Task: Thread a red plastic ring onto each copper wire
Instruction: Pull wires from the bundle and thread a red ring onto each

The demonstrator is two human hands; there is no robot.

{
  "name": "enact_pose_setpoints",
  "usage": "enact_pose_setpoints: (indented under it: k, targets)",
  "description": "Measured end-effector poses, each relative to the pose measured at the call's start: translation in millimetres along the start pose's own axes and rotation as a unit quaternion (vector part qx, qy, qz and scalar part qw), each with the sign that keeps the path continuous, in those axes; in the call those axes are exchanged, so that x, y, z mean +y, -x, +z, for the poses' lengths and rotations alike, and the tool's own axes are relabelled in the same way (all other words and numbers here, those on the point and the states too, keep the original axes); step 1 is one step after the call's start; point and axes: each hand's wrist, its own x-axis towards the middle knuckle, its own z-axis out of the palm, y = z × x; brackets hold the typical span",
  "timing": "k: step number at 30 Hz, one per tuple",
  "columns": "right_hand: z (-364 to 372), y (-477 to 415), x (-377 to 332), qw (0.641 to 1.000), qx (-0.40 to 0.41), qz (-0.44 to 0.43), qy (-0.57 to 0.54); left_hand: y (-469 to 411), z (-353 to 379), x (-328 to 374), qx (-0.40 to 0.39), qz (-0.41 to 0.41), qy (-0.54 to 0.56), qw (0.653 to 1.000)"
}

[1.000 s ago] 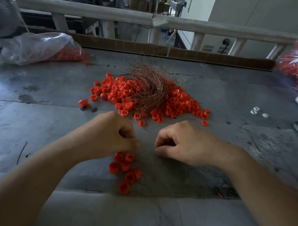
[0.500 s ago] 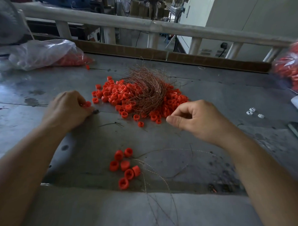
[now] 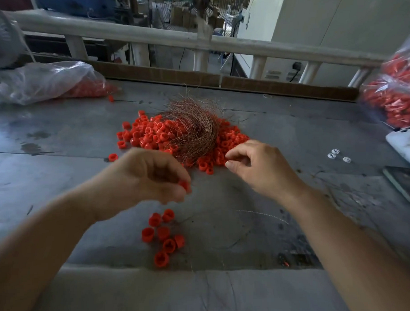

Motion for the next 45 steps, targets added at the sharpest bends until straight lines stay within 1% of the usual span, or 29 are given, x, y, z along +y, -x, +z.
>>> enact_pose_setpoints:
  k: [2, 5, 7, 10, 12, 16, 18, 20, 24, 26, 30, 36, 40, 41, 42, 43, 44, 45]
  targets:
    - [3.7, -2.5, -1.5, 0.999, -0.018, -0.047, 0.01, -2.5, 9.7, -1.9, -0.018, -0.015, -0.006, 1.0]
    - [10.8, -5.2, -3.7, 0.992, -0.057, -0.104, 0.042, -4.7, 9.9, -2.2, 0.0, -0.022, -0.008, 1.0]
    - [16.2, -7.1, -3.6, 0.987, -0.074, -0.123, 0.077, -3.7, 7.5, -1.3, 0.011, -0.018, 0.007, 1.0]
    - [22.3, -9.8, -3.8, 0.983, -0.097, -0.123, 0.1, -1.9, 7.8, -0.1, 0.006, -0.015, 0.027, 1.0]
    - [24.4, -10.0, -3.0, 0.985, -0.092, -0.116, 0.083, -3.7, 8.1, -0.3, 0.005, -0.017, 0.027, 0.999]
    - [19.7, -9.4, -4.0, 0.992, -0.014, -0.12, 0.048, -5.1, 8.6, -0.1, 0.003, -0.019, 0.02, 1.0]
    - [17.7, -8.5, -4.3, 0.992, 0.006, -0.116, 0.042, -3.8, 9.4, 0.2, 0.0, -0.018, 0.023, 1.0]
    - [20.0, -7.4, -3.3, 0.993, 0.003, -0.108, 0.041, -3.0, 9.5, -0.3, -0.002, -0.016, 0.021, 1.0]
    - [25.5, -7.7, 0.4, 0.994, -0.041, -0.088, 0.048, -3.5, 9.1, -0.9, -0.004, -0.017, 0.008, 1.0]
    - [26.3, -8.7, 1.3, 0.994, -0.041, -0.089, 0.052, -3.3, 8.7, -1.2, -0.007, -0.014, 0.006, 1.0]
    - [27.2, -8.0, -0.8, 0.995, -0.004, -0.094, 0.044, -3.4, 8.2, -1.4, -0.008, -0.011, 0.002, 1.0]
    - [16.4, -9.2, -6.3, 0.988, 0.126, -0.085, 0.011, -4.4, 8.0, -3.0, 0.0, -0.004, -0.002, 1.0]
    - [11.6, -9.1, -6.6, 0.985, 0.161, -0.067, -0.022, -4.6, 9.2, -2.9, -0.01, -0.009, -0.008, 1.0]
    - [12.3, -9.5, -6.1, 0.986, 0.155, -0.06, -0.022, -5.1, 10.7, -3.0, 0.003, -0.005, -0.016, 1.0]
    - [13.5, -9.8, -5.3, 0.988, 0.142, -0.055, -0.02, -5.8, 12.4, -3.7, 0.034, 0.013, -0.047, 0.998]
    - [15.0, -10.1, -4.3, 0.99, 0.127, -0.053, -0.017, -6.8, 14.1, -4.7, 0.078, 0.046, -0.111, 0.99]
    - [15.9, -10.4, -3.4, 0.992, 0.114, -0.055, -0.015, -8.3, 15.3, -5.9, 0.12, 0.085, -0.2, 0.969]
    - [16.2, -10.6, -3.0, 0.993, 0.104, -0.062, -0.013, -9.9, 16.8, -6.6, 0.152, 0.12, -0.289, 0.937]
